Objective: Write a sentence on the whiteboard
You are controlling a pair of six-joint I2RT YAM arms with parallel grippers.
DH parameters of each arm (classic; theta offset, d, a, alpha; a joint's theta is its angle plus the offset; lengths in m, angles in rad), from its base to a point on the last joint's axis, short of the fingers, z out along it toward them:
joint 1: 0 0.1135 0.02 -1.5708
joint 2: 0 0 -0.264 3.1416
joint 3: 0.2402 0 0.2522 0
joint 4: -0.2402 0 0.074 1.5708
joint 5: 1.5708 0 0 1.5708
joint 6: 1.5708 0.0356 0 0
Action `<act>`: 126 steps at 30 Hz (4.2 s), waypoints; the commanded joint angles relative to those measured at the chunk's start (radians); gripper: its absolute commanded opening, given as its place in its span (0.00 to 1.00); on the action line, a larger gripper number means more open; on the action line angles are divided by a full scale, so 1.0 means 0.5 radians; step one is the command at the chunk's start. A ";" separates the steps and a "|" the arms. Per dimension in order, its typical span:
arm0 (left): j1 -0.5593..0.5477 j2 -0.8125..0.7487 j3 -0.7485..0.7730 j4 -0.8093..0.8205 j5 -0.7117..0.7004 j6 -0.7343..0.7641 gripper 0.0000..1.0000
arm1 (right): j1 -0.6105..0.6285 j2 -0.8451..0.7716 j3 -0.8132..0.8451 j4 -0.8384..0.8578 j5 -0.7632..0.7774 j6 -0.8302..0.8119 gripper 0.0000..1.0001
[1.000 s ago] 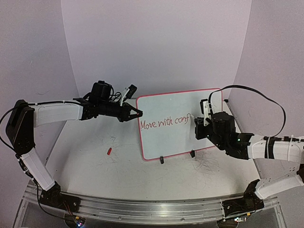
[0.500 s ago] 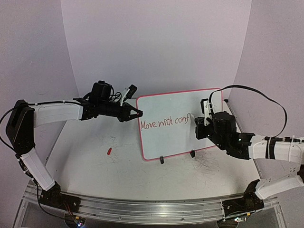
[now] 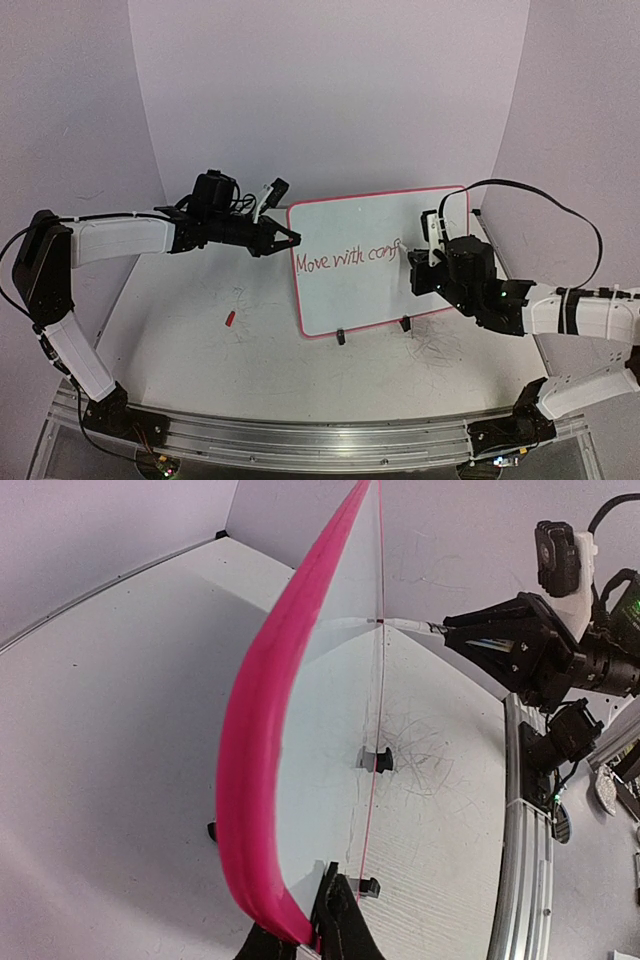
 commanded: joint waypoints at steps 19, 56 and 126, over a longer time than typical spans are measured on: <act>0.015 0.008 -0.006 -0.106 -0.332 0.218 0.00 | -0.010 0.069 0.026 -0.054 0.064 0.058 0.00; 0.009 0.002 -0.012 -0.109 -0.372 0.238 0.00 | -0.018 -0.248 -0.078 -0.099 0.124 0.026 0.00; -0.013 0.003 0.005 -0.121 -0.352 0.253 0.00 | -0.141 -0.071 -0.023 0.055 -0.055 -0.061 0.00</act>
